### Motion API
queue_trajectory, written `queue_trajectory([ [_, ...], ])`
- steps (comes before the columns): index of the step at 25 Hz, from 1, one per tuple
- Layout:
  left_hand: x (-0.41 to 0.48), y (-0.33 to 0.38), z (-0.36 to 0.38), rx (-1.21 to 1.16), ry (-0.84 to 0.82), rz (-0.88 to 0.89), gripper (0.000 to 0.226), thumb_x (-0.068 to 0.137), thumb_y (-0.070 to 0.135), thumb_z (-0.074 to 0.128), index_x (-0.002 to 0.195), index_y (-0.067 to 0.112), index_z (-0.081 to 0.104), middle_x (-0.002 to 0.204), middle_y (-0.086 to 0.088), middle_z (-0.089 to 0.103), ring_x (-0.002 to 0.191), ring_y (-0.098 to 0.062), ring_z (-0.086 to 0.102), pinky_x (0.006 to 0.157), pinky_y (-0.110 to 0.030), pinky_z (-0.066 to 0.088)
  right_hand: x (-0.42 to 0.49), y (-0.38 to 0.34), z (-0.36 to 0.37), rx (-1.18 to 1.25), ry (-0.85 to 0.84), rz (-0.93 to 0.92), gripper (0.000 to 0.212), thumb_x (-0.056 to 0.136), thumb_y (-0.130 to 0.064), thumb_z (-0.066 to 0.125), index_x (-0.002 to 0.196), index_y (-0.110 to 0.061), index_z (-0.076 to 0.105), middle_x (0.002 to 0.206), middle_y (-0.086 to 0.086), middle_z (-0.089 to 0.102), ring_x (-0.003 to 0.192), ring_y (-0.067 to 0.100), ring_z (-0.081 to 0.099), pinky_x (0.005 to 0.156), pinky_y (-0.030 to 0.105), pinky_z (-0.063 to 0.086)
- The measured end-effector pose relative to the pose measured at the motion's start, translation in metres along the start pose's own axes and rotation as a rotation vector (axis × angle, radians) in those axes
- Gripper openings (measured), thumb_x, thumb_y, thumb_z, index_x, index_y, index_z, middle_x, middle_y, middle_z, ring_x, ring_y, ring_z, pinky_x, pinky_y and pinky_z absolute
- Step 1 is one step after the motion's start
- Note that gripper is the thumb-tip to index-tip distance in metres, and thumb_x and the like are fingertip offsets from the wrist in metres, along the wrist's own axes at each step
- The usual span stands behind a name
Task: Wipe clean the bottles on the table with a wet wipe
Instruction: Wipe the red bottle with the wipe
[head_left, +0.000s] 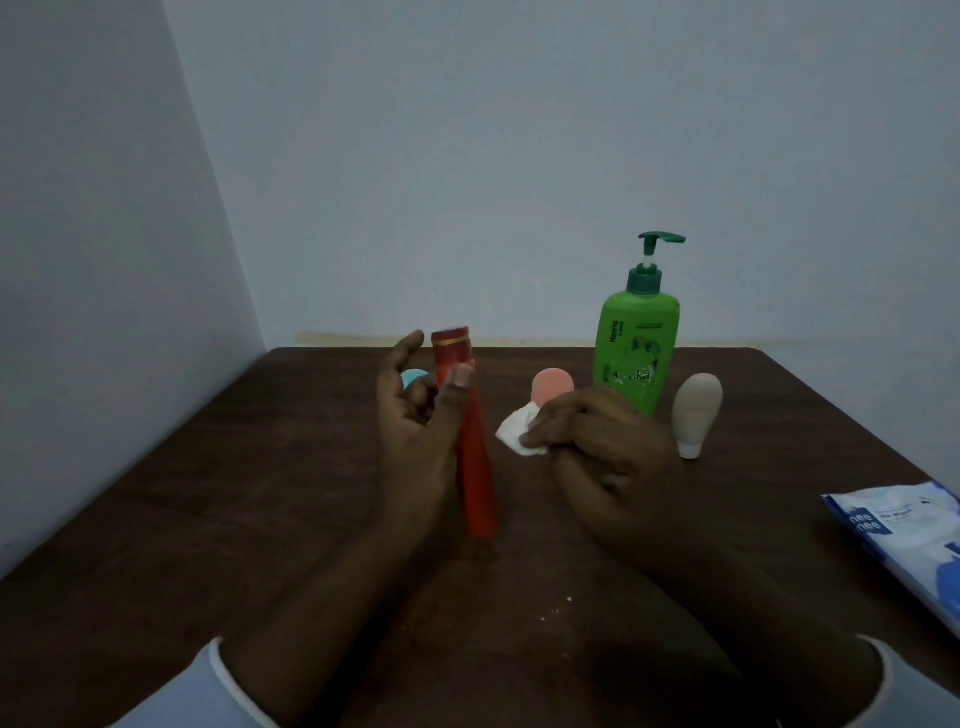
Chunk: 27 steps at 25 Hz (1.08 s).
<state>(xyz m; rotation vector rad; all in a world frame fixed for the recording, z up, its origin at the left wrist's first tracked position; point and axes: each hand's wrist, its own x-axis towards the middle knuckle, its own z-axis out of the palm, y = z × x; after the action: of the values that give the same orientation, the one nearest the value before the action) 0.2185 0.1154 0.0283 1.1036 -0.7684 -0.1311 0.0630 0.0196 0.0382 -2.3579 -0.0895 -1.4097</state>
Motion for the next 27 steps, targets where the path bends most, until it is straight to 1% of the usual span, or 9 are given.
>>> queue_trajectory([
  [3, -0.007, -0.008, -0.001, 0.156, -0.046, 0.06, 0.082, 0.071, 0.047, 0.081, 0.143, 0.049, 0.041, 0.12, 0.027, 0.062, 0.114, 0.004, 0.061, 0.094, -0.022, 0.054, 0.001, 0.008, 0.004, -0.069, -0.07, 0.039, 0.019, 0.082, 0.001, 0.059, 0.09, -0.007, 0.075, 0.095, 0.002, 0.068, 0.095, 0.016, 0.064, 0.079, 0.033, 0.051],
  [5, -0.006, -0.011, -0.001, 0.293, -0.061, -0.006, 0.079, 0.064, 0.058, 0.083, 0.128, 0.067, 0.038, 0.123, 0.047, 0.05, 0.12, 0.016, 0.051, 0.099, -0.029, 0.053, 0.001, 0.016, 0.004, -0.088, -0.282, 0.072, 0.019, 0.084, -0.011, 0.056, 0.087, -0.012, 0.074, 0.092, -0.002, 0.067, 0.089, 0.008, 0.061, 0.076, 0.031, 0.051],
  [7, -0.008, -0.011, -0.001, 0.383, -0.067, -0.046, 0.076, 0.067, 0.053, 0.086, 0.124, 0.064, 0.037, 0.113, 0.056, 0.045, 0.109, 0.03, 0.046, 0.089, -0.018, 0.049, -0.001, 0.023, 0.004, -0.086, -0.513, 0.125, 0.022, 0.085, -0.018, 0.052, 0.084, -0.016, 0.074, 0.087, -0.007, 0.066, 0.083, 0.003, 0.06, 0.073, 0.033, 0.052],
  [9, -0.012, -0.011, 0.001, 0.431, -0.077, -0.045, 0.079, 0.071, 0.045, 0.089, 0.129, 0.055, 0.036, 0.112, 0.047, 0.048, 0.104, 0.035, 0.044, 0.078, -0.006, 0.044, -0.002, 0.026, 0.004, -0.056, -0.585, 0.169, 0.024, 0.085, -0.021, 0.05, 0.082, -0.019, 0.074, 0.086, -0.009, 0.066, 0.083, 0.004, 0.061, 0.073, 0.031, 0.052],
  [11, -0.018, -0.013, 0.0, 0.464, -0.111, -0.078, 0.081, 0.073, 0.041, 0.09, 0.131, 0.05, 0.035, 0.113, 0.039, 0.048, 0.104, 0.028, 0.05, 0.073, -0.004, 0.044, -0.001, 0.028, 0.001, -0.037, -0.566, 0.199, 0.027, 0.084, -0.025, 0.047, 0.083, -0.019, 0.074, 0.087, -0.01, 0.067, 0.085, 0.004, 0.062, 0.075, 0.025, 0.05],
  [16, -0.028, -0.022, -0.01, 0.534, -0.204, -0.189, 0.068, 0.077, 0.039, 0.088, 0.127, 0.044, 0.042, 0.112, 0.031, 0.054, 0.105, 0.012, 0.055, 0.077, -0.009, 0.046, 0.002, 0.033, -0.003, -0.074, -0.554, 0.21, 0.025, 0.083, -0.022, 0.05, 0.081, -0.019, 0.076, 0.079, -0.013, 0.063, 0.078, 0.004, 0.06, 0.068, 0.016, 0.044],
  [19, -0.03, -0.026, -0.011, 0.582, -0.277, -0.229, 0.064, 0.078, 0.034, 0.088, 0.127, 0.039, 0.048, 0.114, 0.026, 0.057, 0.108, 0.007, 0.058, 0.078, -0.01, 0.047, -0.001, 0.037, -0.003, -0.121, -0.71, 0.268, 0.021, 0.087, -0.019, 0.054, 0.081, -0.02, 0.074, 0.08, -0.012, 0.064, 0.076, 0.004, 0.061, 0.069, 0.024, 0.049],
  [23, -0.027, -0.038, -0.002, 0.696, -0.167, -0.213, 0.065, 0.074, 0.031, 0.091, 0.127, 0.027, 0.055, 0.116, 0.019, 0.058, 0.107, 0.0, 0.057, 0.078, -0.011, 0.046, -0.002, 0.045, -0.003, -0.141, -0.831, 0.296, 0.02, 0.088, -0.016, 0.055, 0.079, -0.018, 0.073, 0.082, -0.008, 0.068, 0.076, 0.004, 0.062, 0.071, 0.03, 0.053],
  [27, -0.011, -0.055, 0.014, 0.75, -0.021, -0.214, 0.064, 0.076, 0.027, 0.09, 0.128, 0.022, 0.054, 0.13, 0.004, 0.064, 0.121, -0.014, 0.062, 0.094, -0.028, 0.053, -0.002, 0.045, -0.004, -0.128, -0.842, 0.307, 0.022, 0.089, -0.014, 0.055, 0.073, -0.023, 0.068, 0.077, -0.01, 0.067, 0.074, 0.005, 0.063, 0.07, 0.03, 0.053],
])
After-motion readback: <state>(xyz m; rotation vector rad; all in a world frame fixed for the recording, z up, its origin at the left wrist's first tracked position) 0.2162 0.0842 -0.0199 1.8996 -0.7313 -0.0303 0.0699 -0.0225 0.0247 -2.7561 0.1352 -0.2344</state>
